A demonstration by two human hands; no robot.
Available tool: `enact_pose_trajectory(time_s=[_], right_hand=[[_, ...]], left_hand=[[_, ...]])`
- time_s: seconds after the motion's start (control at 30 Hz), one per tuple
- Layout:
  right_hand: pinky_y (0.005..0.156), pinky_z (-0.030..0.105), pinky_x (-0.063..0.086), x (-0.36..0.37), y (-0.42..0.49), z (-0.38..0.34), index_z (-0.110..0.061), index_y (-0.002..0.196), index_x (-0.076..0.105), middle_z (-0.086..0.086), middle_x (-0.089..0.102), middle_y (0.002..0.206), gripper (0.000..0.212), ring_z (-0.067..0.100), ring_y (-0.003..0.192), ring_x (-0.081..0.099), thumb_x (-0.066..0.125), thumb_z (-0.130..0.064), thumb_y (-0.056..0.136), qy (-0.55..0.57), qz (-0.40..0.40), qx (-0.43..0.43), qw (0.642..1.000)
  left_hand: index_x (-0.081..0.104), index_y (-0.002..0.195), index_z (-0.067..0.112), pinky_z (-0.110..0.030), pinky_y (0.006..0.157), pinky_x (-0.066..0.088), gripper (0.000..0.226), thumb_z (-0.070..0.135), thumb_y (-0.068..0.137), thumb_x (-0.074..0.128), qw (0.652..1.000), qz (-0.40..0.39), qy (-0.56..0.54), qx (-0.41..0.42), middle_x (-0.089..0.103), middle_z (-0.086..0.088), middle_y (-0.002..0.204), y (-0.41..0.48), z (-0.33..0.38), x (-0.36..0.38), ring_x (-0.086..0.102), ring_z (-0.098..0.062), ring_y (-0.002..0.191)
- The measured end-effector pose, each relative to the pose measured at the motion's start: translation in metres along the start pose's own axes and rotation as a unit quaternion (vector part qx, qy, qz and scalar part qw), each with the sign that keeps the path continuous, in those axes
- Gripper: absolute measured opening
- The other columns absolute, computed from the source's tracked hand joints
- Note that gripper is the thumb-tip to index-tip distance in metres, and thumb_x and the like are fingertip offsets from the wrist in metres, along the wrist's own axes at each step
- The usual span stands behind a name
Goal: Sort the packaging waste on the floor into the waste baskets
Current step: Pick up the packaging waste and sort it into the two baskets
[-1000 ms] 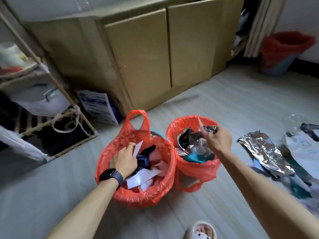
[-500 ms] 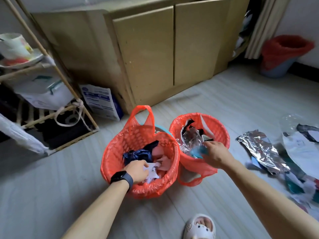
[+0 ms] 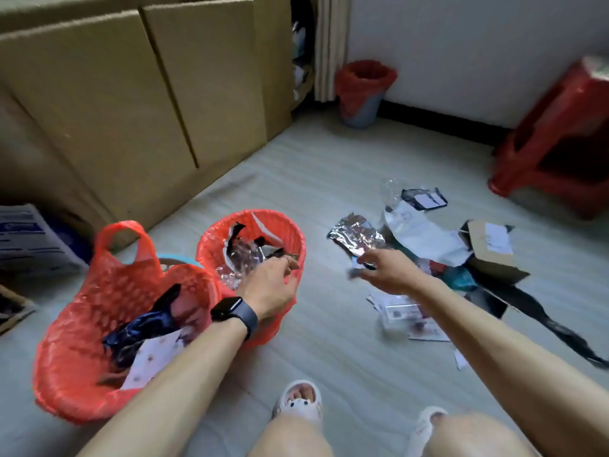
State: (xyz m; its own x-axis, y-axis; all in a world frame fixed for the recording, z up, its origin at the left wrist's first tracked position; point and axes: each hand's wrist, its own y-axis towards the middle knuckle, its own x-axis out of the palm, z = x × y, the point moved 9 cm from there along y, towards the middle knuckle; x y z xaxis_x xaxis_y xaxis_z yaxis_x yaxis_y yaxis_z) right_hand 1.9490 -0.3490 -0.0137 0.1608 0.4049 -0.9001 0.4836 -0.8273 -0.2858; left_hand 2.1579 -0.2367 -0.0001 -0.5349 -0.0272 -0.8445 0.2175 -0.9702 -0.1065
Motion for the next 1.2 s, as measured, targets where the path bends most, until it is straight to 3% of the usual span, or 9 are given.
enact_pose_trajectory(time_s=[0.2,0.4,0.6,0.73,0.87,0.97,1.03,1.1,1.2], right_hand=[[0.092,0.030,0.047,0.077,-0.067,0.158,-0.021,0.120,0.067,0.002,0.069,0.122,0.033,0.023,0.110,0.064,0.060,-0.032,0.089,0.120,-0.017,0.181,0.976],[0.103,0.037,0.045,0.164,-0.092,0.244,-0.010,0.136,0.051,0.007,0.055,0.140,0.054,0.021,0.125,0.054,0.065,-0.028,0.086,0.202,-0.046,0.282,0.937],[0.110,0.039,0.035,0.184,-0.052,0.278,-0.017,0.147,0.035,0.013,0.033,0.151,0.065,0.030,0.137,0.038,0.060,-0.026,0.088,0.165,-0.020,0.293,0.942],[0.117,0.046,0.026,0.175,-0.007,0.292,-0.023,0.152,0.025,0.014,0.015,0.162,0.070,0.038,0.145,0.023,0.057,-0.023,0.090,0.045,0.030,0.243,0.969],[0.121,0.049,0.012,0.188,0.023,0.295,-0.031,0.157,0.009,0.008,0.000,0.166,0.081,0.032,0.152,0.001,0.056,-0.025,0.091,-0.090,-0.027,0.168,0.981],[0.115,0.051,0.022,0.191,0.023,0.293,-0.027,0.153,0.027,0.016,0.028,0.155,0.074,0.035,0.145,0.022,0.060,-0.018,0.087,-0.143,-0.021,0.148,0.978],[0.099,0.048,0.039,0.191,0.016,0.290,-0.022,0.136,0.050,0.016,0.054,0.122,0.067,0.036,0.118,0.047,0.073,-0.017,0.073,-0.164,0.002,0.138,0.977],[0.084,0.044,0.044,0.193,0.003,0.287,-0.020,0.120,0.056,0.011,0.054,0.103,0.059,0.034,0.098,0.052,0.077,-0.024,0.066,-0.163,-0.013,0.144,0.976],[0.076,0.041,0.045,0.193,-0.023,0.278,-0.023,0.119,0.053,0.007,0.051,0.107,0.054,0.031,0.095,0.052,0.065,-0.043,0.071,-0.100,-0.013,0.141,0.985]], left_hand=[[0.060,0.122,0.030,-0.034,0.095,0.048,0.033,0.031,0.090,0.053,0.987,-0.143,0.028,0.065,0.064,0.004,0.118,0.037,0.078,0.115,0.061,-0.020,0.106],[0.056,0.128,0.026,-0.035,0.099,0.045,0.038,0.030,0.090,0.051,0.958,-0.270,0.082,0.052,0.060,-0.002,0.128,0.069,0.076,0.236,0.055,-0.022,0.119],[0.044,0.141,0.023,-0.037,0.107,0.040,0.050,0.030,0.092,0.049,0.925,-0.357,0.129,-0.010,0.042,-0.006,0.145,0.083,0.033,0.330,0.047,-0.026,0.129],[0.036,0.148,0.025,-0.037,0.112,0.035,0.060,0.029,0.090,0.050,0.912,-0.378,0.158,-0.035,0.028,-0.006,0.156,0.085,0.005,0.361,0.040,-0.029,0.137],[0.025,0.152,0.029,-0.041,0.109,0.038,0.065,0.032,0.091,0.048,0.900,-0.379,0.214,-0.015,0.009,0.000,0.163,0.077,-0.008,0.368,0.035,-0.034,0.137],[0.021,0.153,0.031,-0.042,0.111,0.036,0.068,0.034,0.091,0.048,0.886,-0.405,0.227,-0.005,0.000,0.000,0.165,0.077,-0.011,0.370,0.034,-0.033,0.140],[0.029,0.151,0.029,-0.041,0.112,0.035,0.063,0.031,0.090,0.049,0.881,-0.422,0.215,-0.007,0.003,0.001,0.165,0.084,-0.013,0.371,0.036,-0.030,0.140],[0.041,0.145,0.022,-0.035,0.113,0.033,0.055,0.028,0.092,0.050,0.878,-0.432,0.204,-0.006,0.013,-0.003,0.163,0.091,-0.013,0.371,0.037,-0.026,0.141],[0.047,0.140,0.018,-0.031,0.110,0.036,0.047,0.026,0.094,0.050,0.889,-0.413,0.197,0.002,0.037,-0.008,0.152,0.104,-0.009,0.367,0.043,-0.026,0.135]])
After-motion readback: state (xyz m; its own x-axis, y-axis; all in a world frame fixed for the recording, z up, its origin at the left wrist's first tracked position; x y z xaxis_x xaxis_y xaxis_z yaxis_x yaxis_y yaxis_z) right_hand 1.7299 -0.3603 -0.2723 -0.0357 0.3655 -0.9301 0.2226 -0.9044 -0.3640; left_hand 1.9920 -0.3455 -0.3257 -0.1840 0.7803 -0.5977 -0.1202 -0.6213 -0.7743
